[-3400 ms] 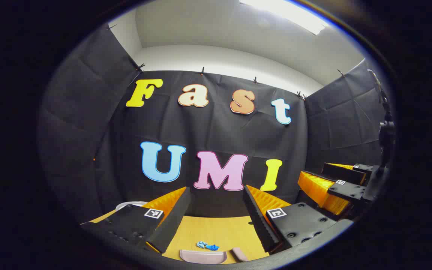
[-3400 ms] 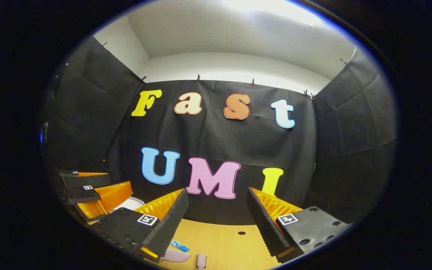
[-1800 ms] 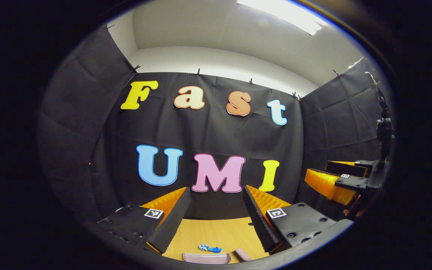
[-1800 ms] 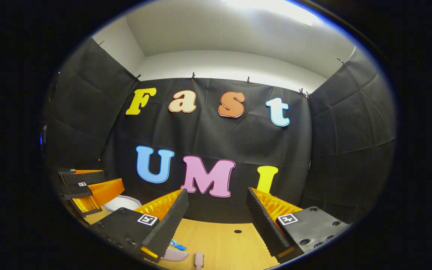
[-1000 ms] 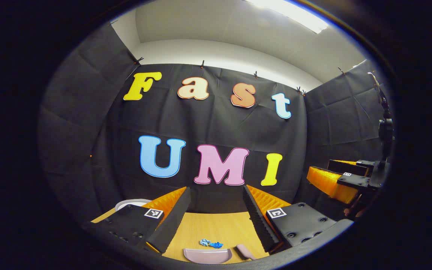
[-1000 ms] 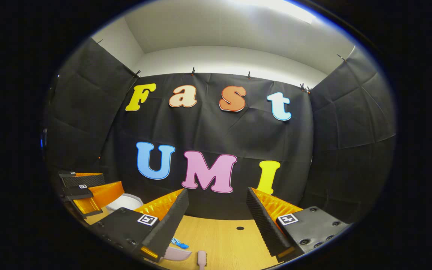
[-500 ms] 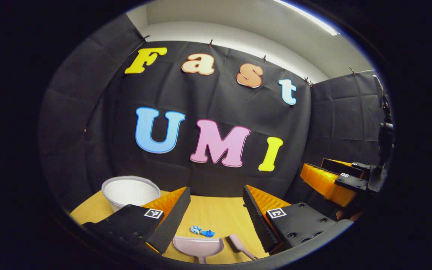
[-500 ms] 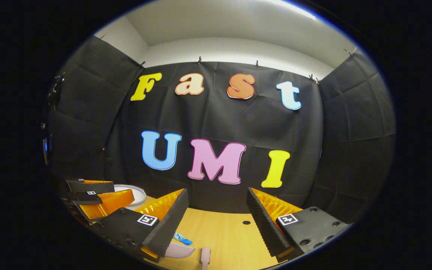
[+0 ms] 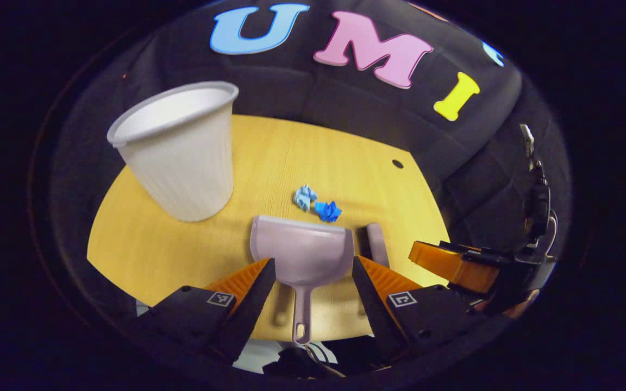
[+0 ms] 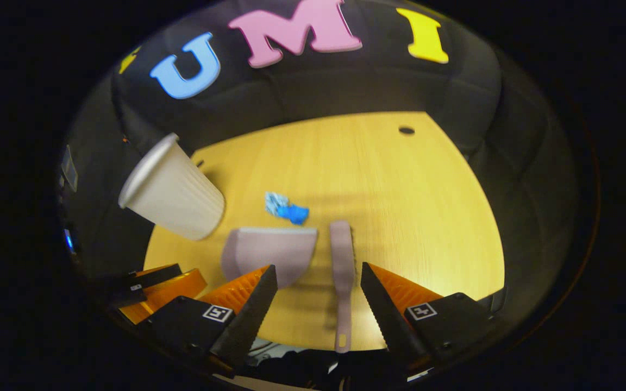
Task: Pick up the small broom and dustpan from the desktop, sweep the trash into the dustpan with the broom, and then empty the trash into the garbage bin.
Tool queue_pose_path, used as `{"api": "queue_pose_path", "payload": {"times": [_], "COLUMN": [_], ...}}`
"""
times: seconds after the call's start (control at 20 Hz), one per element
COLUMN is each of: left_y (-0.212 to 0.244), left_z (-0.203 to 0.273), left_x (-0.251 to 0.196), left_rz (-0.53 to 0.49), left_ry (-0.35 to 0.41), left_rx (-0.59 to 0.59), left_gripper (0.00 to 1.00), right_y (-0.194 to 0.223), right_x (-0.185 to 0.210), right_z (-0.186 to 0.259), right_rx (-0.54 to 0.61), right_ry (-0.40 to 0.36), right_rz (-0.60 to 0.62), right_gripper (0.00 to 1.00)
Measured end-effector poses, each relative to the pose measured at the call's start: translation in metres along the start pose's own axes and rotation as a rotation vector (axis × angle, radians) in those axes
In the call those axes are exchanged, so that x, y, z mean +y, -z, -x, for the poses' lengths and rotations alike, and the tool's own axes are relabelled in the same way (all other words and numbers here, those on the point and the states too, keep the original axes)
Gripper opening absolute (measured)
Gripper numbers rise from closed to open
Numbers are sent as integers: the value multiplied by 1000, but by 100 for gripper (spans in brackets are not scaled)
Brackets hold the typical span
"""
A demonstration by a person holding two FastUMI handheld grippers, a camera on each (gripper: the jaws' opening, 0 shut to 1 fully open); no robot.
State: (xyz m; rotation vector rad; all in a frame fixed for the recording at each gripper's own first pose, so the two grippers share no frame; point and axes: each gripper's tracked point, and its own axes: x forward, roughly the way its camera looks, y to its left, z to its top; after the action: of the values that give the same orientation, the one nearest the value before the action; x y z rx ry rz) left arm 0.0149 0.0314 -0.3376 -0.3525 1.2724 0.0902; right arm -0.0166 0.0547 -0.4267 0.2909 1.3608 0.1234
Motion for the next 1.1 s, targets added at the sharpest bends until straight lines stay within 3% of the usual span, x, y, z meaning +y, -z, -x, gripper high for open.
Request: {"api": "queue_pose_path", "payload": {"times": [0.05, 0.1, 0.15, 0.25, 0.5, 0.65, 0.75, 0.95, 1.1], "left_y": [8, 14, 14, 12, -1, 1, 2, -6, 7], "left_z": [-7, -14, -21, -25, -29, -21, -13, -16, -33], "left_x": [5, 11, 15, 12, 3, -8, -24, -47, -48], "left_rz": [33, 29, 25, 37, 8, -27, 31, 146, 147], "left_ry": [-22, -36, -69, -115, -143, -113, -58, 12, -20], "left_rx": [87, 165, 235, 357, 443, 444, 457, 429, 494], "left_gripper": [85, 85, 86, 85, 84, 84, 85, 84, 84], "right_y": [9, 19, 23, 37, 56, 55, 53, 49, 52], "right_x": [-1, -4, -3, -4, -17, -9, -11, -15, -19], "right_z": [-13, -22, -32, -43, -69, -73, -71, -70, -71], "right_rx": [75, 160, 223, 341, 446, 425, 421, 400, 405], "right_ry": [9, 20, 19, 19, 83, 51, 48, 53, 70], "right_rz": [-1, -2, -15, -19, 18, 6, -7, -31, -29], "right_gripper": [85, 85, 96, 97, 97, 97, 100, 97, 97]}}
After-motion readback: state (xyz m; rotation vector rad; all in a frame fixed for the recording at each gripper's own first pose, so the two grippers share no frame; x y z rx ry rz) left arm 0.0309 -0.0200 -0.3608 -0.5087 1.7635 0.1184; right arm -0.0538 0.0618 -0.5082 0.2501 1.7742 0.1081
